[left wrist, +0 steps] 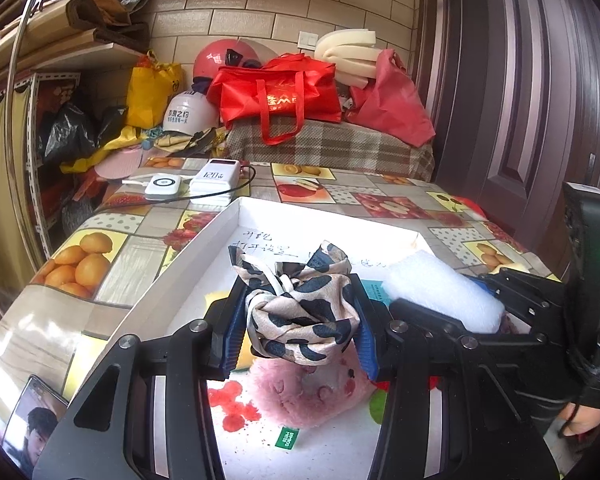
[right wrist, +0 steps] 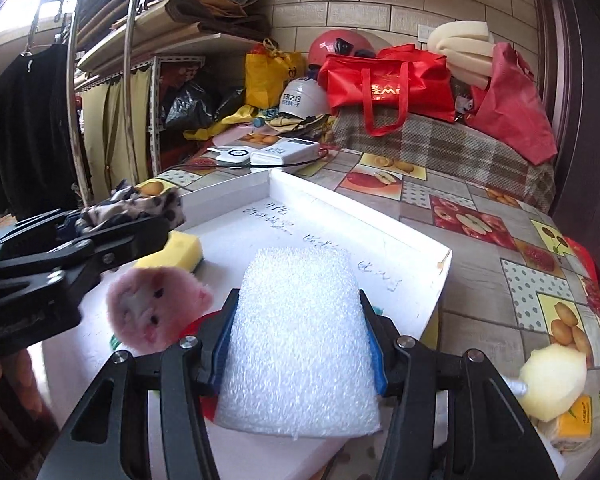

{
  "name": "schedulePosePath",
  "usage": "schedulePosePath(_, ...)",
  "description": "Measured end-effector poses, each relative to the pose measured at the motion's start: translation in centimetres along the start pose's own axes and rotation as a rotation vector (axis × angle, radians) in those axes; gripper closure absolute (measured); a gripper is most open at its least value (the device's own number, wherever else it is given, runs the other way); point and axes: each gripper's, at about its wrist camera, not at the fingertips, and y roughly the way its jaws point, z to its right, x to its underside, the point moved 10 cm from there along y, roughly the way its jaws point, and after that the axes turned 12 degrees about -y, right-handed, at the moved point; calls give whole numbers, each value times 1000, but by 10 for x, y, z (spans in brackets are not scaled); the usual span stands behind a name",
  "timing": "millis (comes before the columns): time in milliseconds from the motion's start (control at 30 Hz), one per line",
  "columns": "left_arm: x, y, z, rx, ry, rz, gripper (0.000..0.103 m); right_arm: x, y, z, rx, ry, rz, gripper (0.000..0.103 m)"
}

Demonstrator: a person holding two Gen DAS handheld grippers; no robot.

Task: Organize soft objects
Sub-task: 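Carry the scarf in the left gripper and foam sheet in the right over the tray, then open the left gripper over the tray while the right releases the foam sheet into it, then move both grippers back to the pile of soft items on the table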

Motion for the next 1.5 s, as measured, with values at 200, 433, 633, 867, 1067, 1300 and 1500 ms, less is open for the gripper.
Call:
schedulePosePath(200,1,5,0,-19,12,-14,57,-3,15,10,21,28,-24,50)
schedulePosePath(433,3,19,1,-56,45,-48,57,-4,14,11,5,50,-13,50)
schedulePosePath(633,-4,5,-2,-98,49,34,38,-11,-5,17,72,58,65,21)
schedulePosePath(867,-15,-14,-2,-89,55,138,0,-14,-21,31,92,118,143,5)
schedulePosePath(1067,-19,-22,-4,-76,38,176,0,-18,-35,33,136,118,204,3)
schedulePosePath(1300,-27,-46,0,-38,38,275,0,-16,-50,32,105,135,258,0)
schedulePosePath(1500,-14,-46,24,74,54,206,0,-6,-65,33,114,130,262,0)
